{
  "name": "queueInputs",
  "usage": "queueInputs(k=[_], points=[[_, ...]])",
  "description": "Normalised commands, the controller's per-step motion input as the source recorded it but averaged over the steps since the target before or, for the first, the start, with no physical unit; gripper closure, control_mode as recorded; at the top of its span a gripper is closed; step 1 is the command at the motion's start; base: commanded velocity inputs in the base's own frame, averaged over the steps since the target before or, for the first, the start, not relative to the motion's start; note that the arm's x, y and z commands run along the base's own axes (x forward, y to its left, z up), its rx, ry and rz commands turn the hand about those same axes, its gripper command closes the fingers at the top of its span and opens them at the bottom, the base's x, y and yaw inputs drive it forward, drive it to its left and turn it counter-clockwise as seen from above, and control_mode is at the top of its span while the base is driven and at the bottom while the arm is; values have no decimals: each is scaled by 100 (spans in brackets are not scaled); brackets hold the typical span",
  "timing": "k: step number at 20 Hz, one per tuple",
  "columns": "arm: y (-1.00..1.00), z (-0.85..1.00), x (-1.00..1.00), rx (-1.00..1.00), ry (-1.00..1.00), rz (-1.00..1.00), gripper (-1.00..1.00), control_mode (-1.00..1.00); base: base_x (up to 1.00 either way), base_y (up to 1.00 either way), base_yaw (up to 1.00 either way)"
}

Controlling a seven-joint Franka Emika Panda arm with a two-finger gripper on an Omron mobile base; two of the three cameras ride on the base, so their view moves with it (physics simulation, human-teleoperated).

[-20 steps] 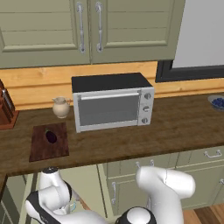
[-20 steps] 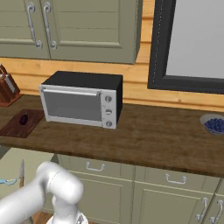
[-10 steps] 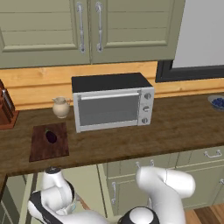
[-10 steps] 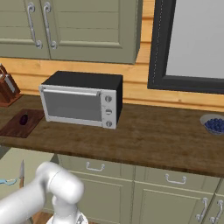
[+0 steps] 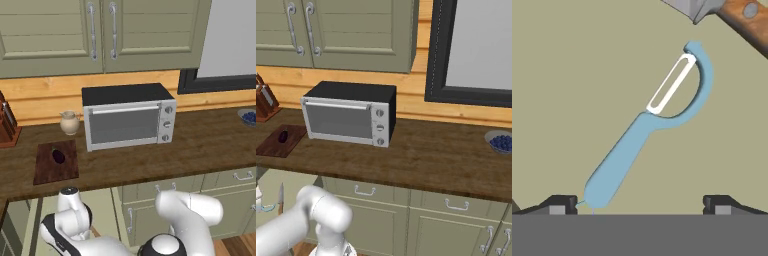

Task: Place the appropriate cutting tool for cutting the eggplant skin on the cutting board.

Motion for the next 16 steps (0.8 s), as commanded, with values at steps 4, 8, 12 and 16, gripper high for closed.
queueInputs(k=[4,8,12,16], points=[[0,-8,9,0,0,0,-100,-100,0,0,0],[0,-3,26,0,0,0,-100,-100,0,0,0],[0,0,34,0,0,0,-100,-100,0,0,0],[7,-13,22,0,0,0,-100,-100,0,0,0]])
